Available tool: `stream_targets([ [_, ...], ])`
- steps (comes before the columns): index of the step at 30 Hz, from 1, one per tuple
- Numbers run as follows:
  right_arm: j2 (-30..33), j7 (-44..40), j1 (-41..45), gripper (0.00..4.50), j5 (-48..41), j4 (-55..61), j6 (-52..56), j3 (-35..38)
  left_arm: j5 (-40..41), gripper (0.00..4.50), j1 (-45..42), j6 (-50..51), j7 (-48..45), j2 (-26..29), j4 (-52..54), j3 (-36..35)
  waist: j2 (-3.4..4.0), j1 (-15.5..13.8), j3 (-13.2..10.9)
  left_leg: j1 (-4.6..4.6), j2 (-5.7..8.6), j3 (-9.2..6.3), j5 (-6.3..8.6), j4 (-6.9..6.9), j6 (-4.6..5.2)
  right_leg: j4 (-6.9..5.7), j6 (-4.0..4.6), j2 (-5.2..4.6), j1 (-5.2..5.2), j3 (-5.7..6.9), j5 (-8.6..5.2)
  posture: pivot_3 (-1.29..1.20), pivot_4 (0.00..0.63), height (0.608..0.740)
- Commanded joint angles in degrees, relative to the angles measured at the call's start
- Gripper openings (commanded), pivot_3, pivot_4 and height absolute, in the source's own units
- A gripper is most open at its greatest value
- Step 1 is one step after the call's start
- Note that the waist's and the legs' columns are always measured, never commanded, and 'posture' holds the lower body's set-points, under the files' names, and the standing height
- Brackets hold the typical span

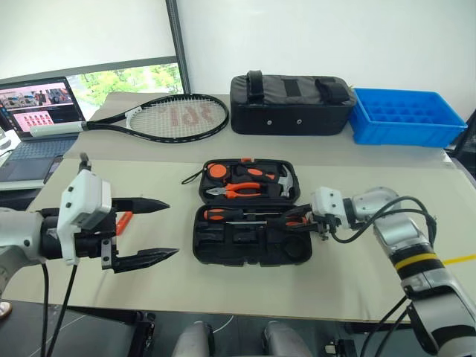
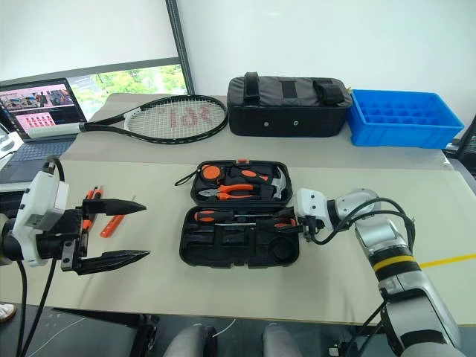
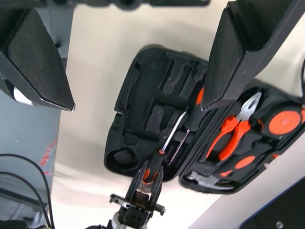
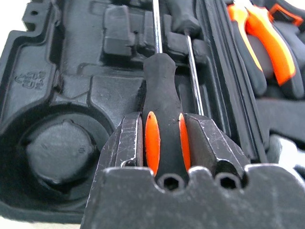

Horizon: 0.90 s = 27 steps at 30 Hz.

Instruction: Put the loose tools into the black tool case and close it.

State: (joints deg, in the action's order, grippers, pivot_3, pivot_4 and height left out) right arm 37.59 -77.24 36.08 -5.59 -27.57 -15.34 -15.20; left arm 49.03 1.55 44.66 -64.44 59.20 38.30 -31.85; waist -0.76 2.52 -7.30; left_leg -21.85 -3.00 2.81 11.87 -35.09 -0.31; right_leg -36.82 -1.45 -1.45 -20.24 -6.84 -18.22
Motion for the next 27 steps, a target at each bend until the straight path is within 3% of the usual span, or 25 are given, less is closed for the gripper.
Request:
stream_targets([
  [1,-1.61,-0.82,2.04,1.02,0.49,-3.08,-3.64,0.22,1.18,4.50,0.58,0.00,0.92,1.12,1.42,-2.29,0.00,-0.01,0.00,0.00,0.00,0.00,0.00,0.00,0.00,-0.01,0.00,-0.01,0.00,0.00,0.00,0.00,0.150,0.708],
  [4,-2.51,-1.59,2.65,1.02,0.74,-3.88,-4.03,0.03,1.39,4.50,0.64,-0.33,1.28,1.36,1.37,-2.06,0.00,-0.02,0.00,-0.02,0.01,-0.01,0.00,0.00,0.00,-0.01,0.01,-0.02,0.00,0.00,0.00,0.00,0.150,0.708],
  [6,-2.77,-1.52,2.61,2.03,0.93,-3.94,-3.71,0.16,1.30,4.50,0.45,-0.59,1.36,1.48,1.24,-1.65,0.01,-0.01,0.00,-0.02,0.01,-0.01,0.00,0.00,0.00,-0.01,0.01,-0.03,0.00,0.00,0.00,0.00,0.150,0.708],
  [12,-1.24,0.10,2.12,3.98,0.36,-2.45,-1.92,2.44,0.73,4.50,-0.93,-1.86,0.79,2.25,-0.13,0.27,0.01,-0.14,0.01,-0.01,0.02,-0.04,0.00,0.03,-0.01,0.00,0.02,-0.05,0.01,0.06,0.00,0.00,0.150,0.708],
  [14,-0.42,-0.77,1.65,4.43,-2.35,0.39,1.89,4.17,0.46,4.50,-1.45,-2.39,0.49,2.43,-0.76,1.02,0.02,-0.16,0.01,-0.03,0.03,-0.04,0.00,0.04,-0.01,0.00,0.02,-0.07,0.00,0.07,0.00,0.00,0.150,0.708],
  [21,-1.70,0.92,-1.77,4.43,-14.81,12.85,22.23,10.15,-0.57,4.50,-3.20,-4.13,-0.12,2.45,-2.60,4.05,0.02,0.16,0.00,-0.03,0.00,-0.06,0.00,0.05,-0.01,-0.04,0.03,-0.02,-0.01,0.06,0.01,0.00,0.150,0.708],
  [24,-4.26,5.28,-3.60,3.73,-16.75,14.30,26.65,11.78,-0.98,4.50,-4.04,-4.92,-0.46,2.58,-3.41,5.17,0.01,0.15,0.01,-0.02,-0.01,-0.06,0.00,0.05,-0.01,-0.06,0.03,-0.01,-0.02,0.07,0.01,0.00,0.150,0.708],
  [27,-6.16,9.64,-4.43,2.68,-15.97,15.13,28.41,12.30,-1.42,4.50,-4.33,-5.32,-0.82,2.72,-3.75,5.40,0.02,0.10,0.00,-0.05,0.02,-0.05,0.00,0.05,-0.01,-0.07,0.03,-0.02,-0.06,0.05,0.01,0.00,0.150,0.708],
])
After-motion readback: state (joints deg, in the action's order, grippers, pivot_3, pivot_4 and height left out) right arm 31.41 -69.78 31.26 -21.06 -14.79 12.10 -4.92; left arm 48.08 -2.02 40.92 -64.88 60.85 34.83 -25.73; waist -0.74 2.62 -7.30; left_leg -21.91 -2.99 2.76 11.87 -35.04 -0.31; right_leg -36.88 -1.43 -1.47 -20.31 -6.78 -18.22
